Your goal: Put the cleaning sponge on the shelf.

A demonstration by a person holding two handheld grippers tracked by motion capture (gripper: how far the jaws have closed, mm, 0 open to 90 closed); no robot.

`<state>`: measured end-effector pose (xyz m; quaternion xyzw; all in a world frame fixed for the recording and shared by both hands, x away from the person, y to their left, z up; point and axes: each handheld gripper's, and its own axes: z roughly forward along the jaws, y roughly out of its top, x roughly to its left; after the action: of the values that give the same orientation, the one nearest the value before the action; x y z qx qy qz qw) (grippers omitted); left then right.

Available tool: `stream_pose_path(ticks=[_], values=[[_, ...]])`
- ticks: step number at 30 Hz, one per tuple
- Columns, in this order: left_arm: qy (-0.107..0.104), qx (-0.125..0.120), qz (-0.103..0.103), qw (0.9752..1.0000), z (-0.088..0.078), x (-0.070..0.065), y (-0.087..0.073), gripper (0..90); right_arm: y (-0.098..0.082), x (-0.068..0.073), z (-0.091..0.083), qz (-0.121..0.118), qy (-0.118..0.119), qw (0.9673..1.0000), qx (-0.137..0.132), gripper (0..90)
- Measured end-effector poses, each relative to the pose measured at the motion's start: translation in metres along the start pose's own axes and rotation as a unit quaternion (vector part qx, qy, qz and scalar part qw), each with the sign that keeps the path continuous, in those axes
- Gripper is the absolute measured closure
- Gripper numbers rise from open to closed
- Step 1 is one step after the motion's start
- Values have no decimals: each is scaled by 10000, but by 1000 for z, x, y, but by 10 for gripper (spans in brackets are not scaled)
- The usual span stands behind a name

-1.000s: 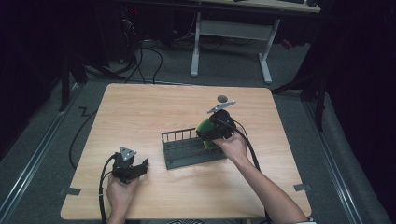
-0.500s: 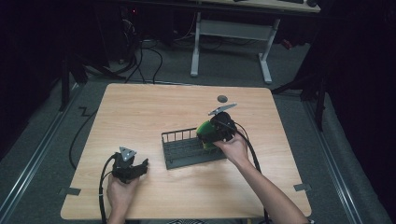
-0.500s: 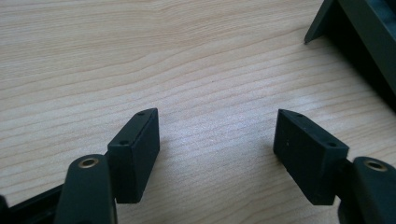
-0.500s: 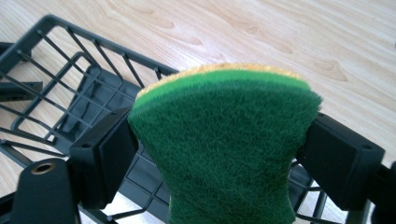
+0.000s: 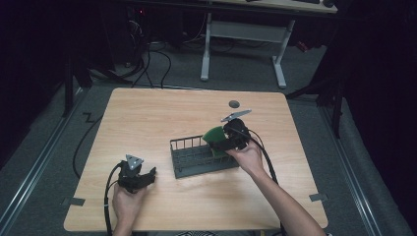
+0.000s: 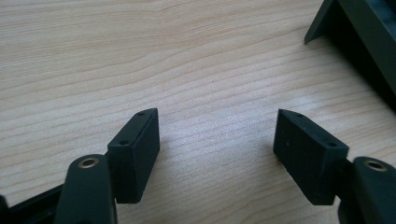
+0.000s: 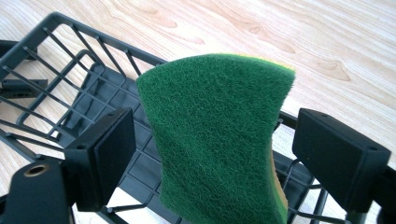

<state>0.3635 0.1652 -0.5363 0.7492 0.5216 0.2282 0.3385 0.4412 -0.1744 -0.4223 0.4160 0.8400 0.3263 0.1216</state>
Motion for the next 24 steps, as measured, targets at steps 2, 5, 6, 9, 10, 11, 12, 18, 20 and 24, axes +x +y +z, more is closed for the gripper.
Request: stream_pose_path(ticks=[2, 5, 6, 9, 10, 11, 12, 18, 20, 24], values=[[1, 0, 0, 10000, 0, 0, 0, 319, -1, -1, -3, 0, 12, 10000, -56, 137], [1, 0, 1, 10000, 0, 0, 0, 319, -2, -2, -7, 18, 6, 10000, -96, 145], [1, -1, 0, 10000, 0, 0, 0, 319, -3, -3, -8, 30, -17, 9999, -129, 151], [1, 0, 2, 10000, 0, 0, 0, 319, -6, -5, -13, 52, -38, 9996, -272, 175], [1, 0, 0, 10000, 0, 0, 0, 319, -8, -5, -15, 74, -35, 9995, -297, 180], [1, 1, 1, 10000, 0, 0, 0, 319, -9, -7, -15, 54, -37, 9994, -343, 186], [1, 1, 2, 10000, 0, 0, 0, 319, -11, -8, -17, 60, -46, 9993, -364, 195], [1, 0, 1, 10000, 0, 0, 0, 319, -18, -16, -31, 155, -97, 9987, -475, 219], [2, 1, 2, 10000, 0, 0, 0, 319, -20, -19, -37, 188, -120, 9983, -540, 226], [2, 1, 2, 10000, 0, 0, 0, 319, -24, -24, -49, 251, -177, 9976, -619, 228]])
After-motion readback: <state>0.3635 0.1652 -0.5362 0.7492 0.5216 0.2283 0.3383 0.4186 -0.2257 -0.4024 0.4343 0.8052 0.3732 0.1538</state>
